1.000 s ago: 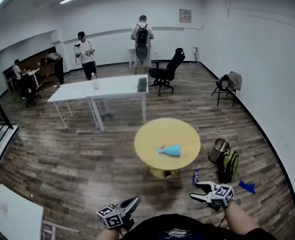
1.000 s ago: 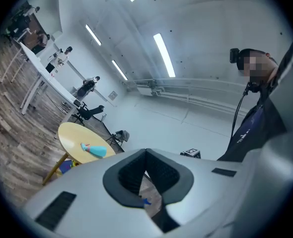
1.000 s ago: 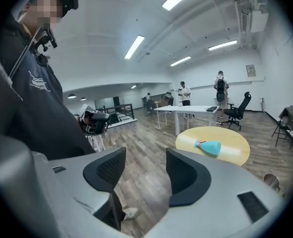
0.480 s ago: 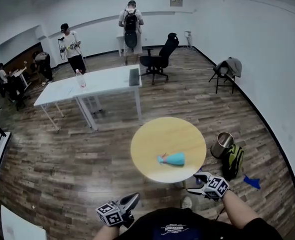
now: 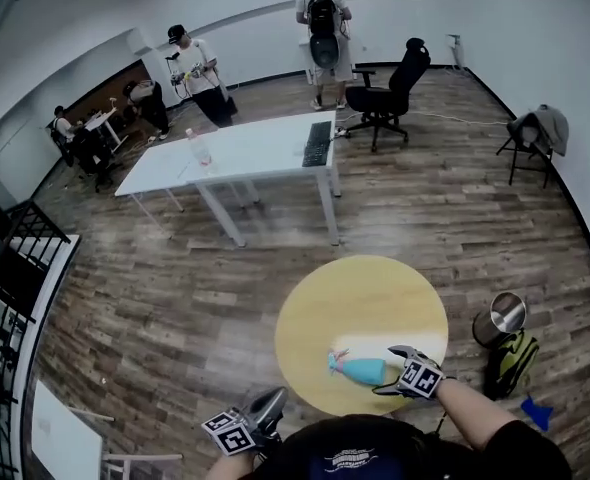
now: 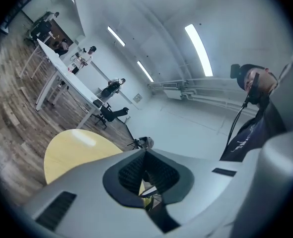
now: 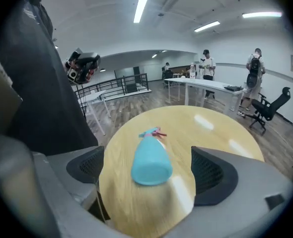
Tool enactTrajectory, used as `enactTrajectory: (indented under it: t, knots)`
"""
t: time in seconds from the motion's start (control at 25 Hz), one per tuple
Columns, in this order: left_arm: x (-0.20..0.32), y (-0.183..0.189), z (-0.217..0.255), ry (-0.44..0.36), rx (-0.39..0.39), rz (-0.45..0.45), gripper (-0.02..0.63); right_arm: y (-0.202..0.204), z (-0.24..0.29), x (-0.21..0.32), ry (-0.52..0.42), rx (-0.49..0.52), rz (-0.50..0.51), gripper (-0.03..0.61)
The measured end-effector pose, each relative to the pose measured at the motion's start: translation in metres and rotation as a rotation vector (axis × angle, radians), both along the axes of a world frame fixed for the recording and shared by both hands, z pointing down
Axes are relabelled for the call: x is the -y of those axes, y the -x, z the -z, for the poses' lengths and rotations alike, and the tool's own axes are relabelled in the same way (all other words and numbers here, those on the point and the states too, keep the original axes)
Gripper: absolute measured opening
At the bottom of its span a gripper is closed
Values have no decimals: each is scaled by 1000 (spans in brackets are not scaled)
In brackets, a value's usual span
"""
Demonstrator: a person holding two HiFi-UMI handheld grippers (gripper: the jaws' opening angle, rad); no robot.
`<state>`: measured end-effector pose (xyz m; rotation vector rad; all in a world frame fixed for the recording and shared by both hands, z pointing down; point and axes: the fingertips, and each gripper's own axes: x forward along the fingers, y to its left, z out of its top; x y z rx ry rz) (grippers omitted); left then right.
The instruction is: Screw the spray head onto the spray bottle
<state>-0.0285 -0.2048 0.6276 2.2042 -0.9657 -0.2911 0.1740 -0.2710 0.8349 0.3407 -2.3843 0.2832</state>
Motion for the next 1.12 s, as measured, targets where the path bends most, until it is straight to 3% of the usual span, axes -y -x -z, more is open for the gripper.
enactTrajectory:
  t: [0.16,0.28,0.36,0.4,0.44,0.6,0.88,1.0,1.12]
  knots:
    - [23,1,-11,48,38,36,11,15,-44,15,54,-26,97,548]
    - [41,16,-23,91,31,43,9,32,-67,29,53,-25,75,548]
    - [52,26,-28,111,38,21,9,36,-86,36,28,-91,73,545]
    - [57,32,-30,117,43,8,9,37,-95,36,23,-125,75,507]
    - [63,38,-30,120,47,-5,9,36,-102,34,30,-144,70,428]
    - [87,55,-32,110,38,-58,9,31,-105,33,116,-107,-28,417]
    - [124,70,-39,68,-33,-146,9,36,-12,74,74,65,-215,416]
    - [145,67,-23,28,-85,-174,9,34,67,96,-21,163,-277,416]
    - [173,52,10,-18,-143,-235,9,31,157,111,-174,218,-261,416]
